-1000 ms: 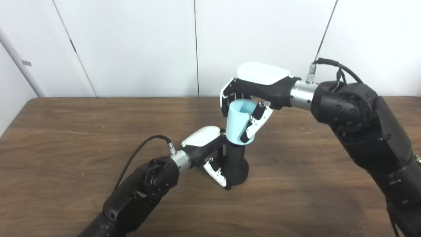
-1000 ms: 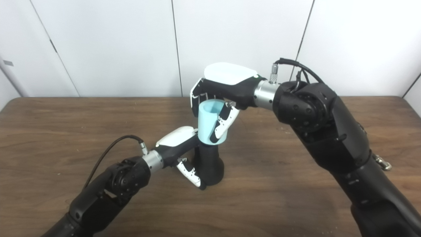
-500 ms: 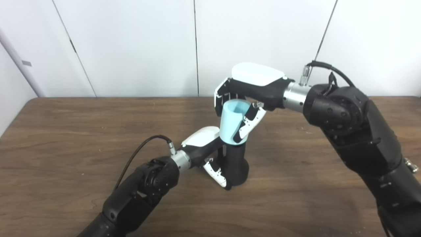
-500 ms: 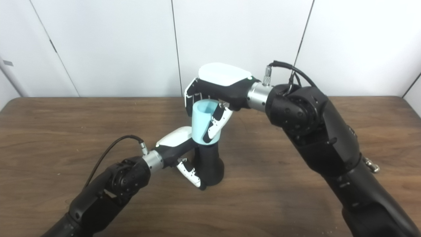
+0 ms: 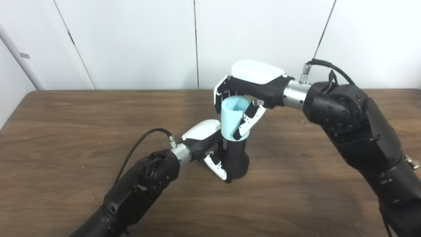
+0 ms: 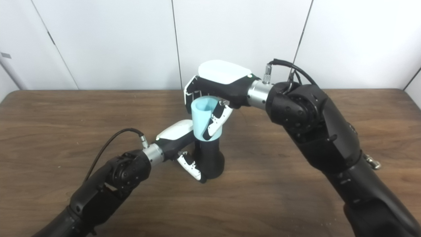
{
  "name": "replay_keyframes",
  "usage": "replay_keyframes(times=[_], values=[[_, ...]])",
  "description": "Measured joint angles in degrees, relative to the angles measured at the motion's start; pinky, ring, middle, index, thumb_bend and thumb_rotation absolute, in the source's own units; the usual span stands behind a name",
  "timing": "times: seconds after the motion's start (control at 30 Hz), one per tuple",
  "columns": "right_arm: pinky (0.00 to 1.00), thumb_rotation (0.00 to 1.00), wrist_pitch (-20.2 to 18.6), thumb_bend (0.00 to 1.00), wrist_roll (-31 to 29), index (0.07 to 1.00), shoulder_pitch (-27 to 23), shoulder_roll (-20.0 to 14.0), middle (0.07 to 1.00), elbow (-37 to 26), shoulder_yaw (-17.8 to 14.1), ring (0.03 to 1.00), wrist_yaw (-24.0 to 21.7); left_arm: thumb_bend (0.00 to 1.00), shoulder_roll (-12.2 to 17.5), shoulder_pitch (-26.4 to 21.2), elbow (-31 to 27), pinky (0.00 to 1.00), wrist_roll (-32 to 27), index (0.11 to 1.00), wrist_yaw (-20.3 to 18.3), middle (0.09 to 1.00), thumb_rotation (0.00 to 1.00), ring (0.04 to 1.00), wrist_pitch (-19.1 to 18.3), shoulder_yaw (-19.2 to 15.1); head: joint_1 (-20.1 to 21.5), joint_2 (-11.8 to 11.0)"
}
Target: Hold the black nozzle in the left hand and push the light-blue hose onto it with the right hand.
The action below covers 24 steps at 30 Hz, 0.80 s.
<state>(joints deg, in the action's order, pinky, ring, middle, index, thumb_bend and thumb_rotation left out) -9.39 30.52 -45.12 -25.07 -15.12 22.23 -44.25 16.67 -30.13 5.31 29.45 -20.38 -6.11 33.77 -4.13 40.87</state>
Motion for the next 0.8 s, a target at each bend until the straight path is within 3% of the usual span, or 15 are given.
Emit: replay_keyframes(times=[0.27,0.8], values=[[0.39,0.0,-0.38,0.5,-1.15,0.477,-0.97,-1.94,0.467,-0.08,0.52,0.46,-1.72,0.53,-0.05,0.07,-0.18,1.0,-0.01,0.487,-0.03,0.475,0.0,0.586,-0.01,0.14,0.26,0.26],[0.38,0.0,-1.09,0.5,-1.42,0.471,-1.57,-2.14,0.476,-0.09,0.5,0.462,-2.88,0.53,-0.05,0.17,-0.4,1.0,-0.01,0.489,-0.09,0.471,0.0,0.584,-0.02,0.27,0.35,0.97]])
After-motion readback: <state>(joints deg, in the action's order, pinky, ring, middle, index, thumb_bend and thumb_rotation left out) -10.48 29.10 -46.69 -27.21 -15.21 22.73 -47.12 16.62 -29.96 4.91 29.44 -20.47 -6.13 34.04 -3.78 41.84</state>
